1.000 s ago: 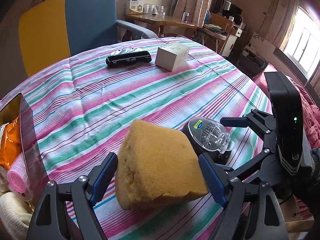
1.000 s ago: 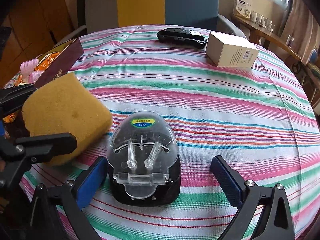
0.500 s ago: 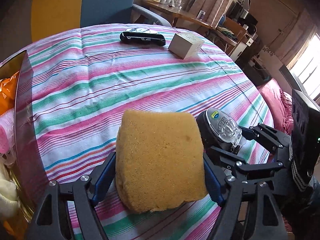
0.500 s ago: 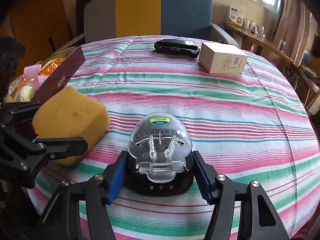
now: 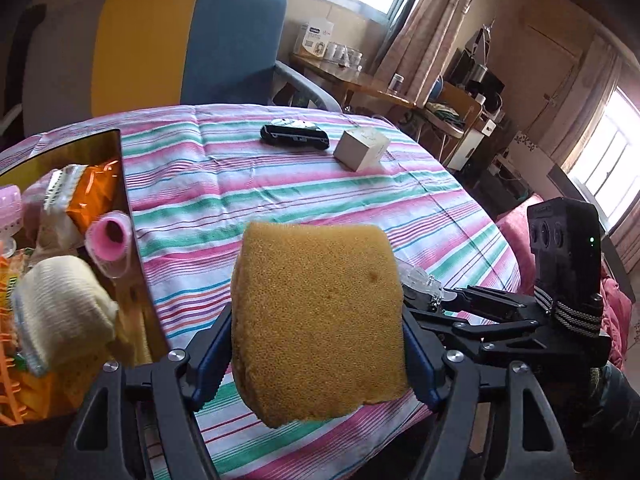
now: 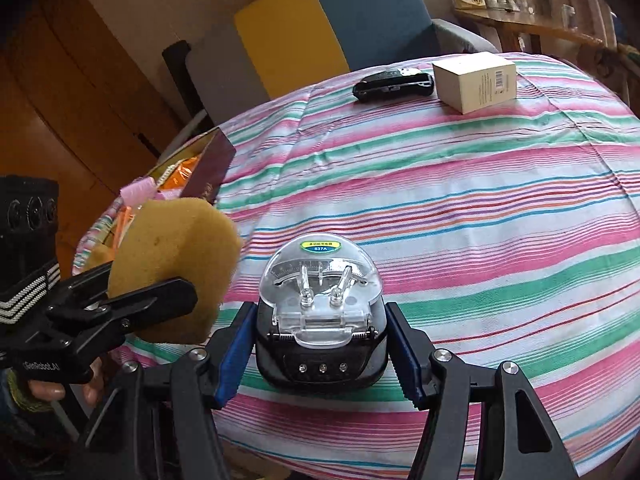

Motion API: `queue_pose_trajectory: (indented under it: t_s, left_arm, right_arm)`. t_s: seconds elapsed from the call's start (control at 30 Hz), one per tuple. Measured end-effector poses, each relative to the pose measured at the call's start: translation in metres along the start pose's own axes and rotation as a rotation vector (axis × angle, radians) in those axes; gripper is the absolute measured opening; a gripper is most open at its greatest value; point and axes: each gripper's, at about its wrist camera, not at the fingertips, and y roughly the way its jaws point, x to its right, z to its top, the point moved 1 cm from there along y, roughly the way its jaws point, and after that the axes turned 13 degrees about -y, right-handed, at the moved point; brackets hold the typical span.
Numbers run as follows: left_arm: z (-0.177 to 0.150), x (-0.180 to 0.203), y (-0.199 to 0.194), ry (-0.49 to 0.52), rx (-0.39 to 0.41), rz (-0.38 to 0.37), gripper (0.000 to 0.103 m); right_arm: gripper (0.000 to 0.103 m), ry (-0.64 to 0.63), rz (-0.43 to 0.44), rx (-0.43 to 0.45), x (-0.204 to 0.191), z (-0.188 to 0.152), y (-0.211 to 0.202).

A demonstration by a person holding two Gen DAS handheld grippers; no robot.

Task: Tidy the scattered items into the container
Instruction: 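Grasp the black charger with the right tool while the left tool carries the sponge, then lower the sponge and charger into the gold tray and open both tools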

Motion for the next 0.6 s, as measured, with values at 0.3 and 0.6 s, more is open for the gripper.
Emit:
queue_pose_trajectory:
  t_s: [0.3,0.6]
  left_arm:
    - [0.025,-0.079,-0.078,-0.159,0.204,0.124,0.076]
    - [0.058,-0.164,-0.111,-0.277,0.282,0.287,0.076]
  right_arm:
    - [0.063,-0.166,0.1,0.029,-0.077,0.068,0.025]
    - [0.063,-0.291,0.186,0.013,-0.159,0.126,0.082]
